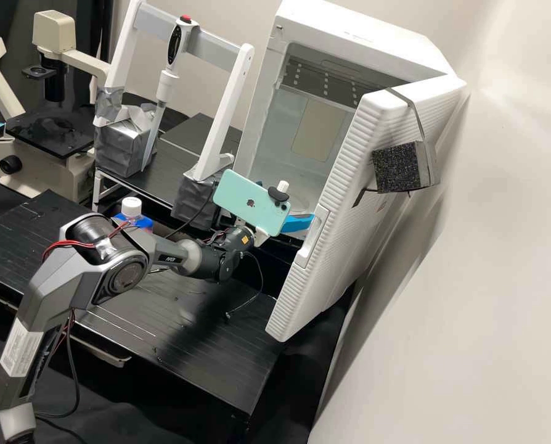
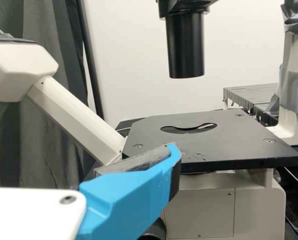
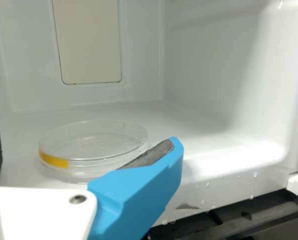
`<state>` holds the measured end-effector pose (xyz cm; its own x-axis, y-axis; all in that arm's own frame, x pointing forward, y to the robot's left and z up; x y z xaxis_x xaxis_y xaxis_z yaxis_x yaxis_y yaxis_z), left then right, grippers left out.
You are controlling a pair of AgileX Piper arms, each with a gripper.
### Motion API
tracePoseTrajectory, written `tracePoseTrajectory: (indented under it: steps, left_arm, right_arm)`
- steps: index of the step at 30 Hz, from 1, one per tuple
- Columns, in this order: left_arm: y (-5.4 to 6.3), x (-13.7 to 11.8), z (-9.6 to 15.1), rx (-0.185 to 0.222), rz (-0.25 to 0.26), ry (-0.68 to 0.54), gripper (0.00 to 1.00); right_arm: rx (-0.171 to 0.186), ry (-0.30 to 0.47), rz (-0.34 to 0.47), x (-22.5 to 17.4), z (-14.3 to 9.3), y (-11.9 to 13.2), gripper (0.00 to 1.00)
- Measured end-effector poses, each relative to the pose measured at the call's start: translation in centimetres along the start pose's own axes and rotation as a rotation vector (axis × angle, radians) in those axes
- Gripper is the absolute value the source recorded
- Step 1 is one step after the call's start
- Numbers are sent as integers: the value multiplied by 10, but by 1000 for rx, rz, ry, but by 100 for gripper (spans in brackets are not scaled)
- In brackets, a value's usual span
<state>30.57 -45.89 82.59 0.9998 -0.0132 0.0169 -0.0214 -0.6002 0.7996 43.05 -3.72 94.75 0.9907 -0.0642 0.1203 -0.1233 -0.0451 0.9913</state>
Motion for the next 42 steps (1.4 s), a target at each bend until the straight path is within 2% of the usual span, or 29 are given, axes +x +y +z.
tracePoseTrajectory:
  steps: [33,42]
  left_arm:
    - [0,0,0,0,0,0,100]
    - [0,0,0,0,0,0,100]
  right_arm:
    - [-1,-11,-6,0,7,-2,0]
    - [-6,2,46,-17,6,20,0]
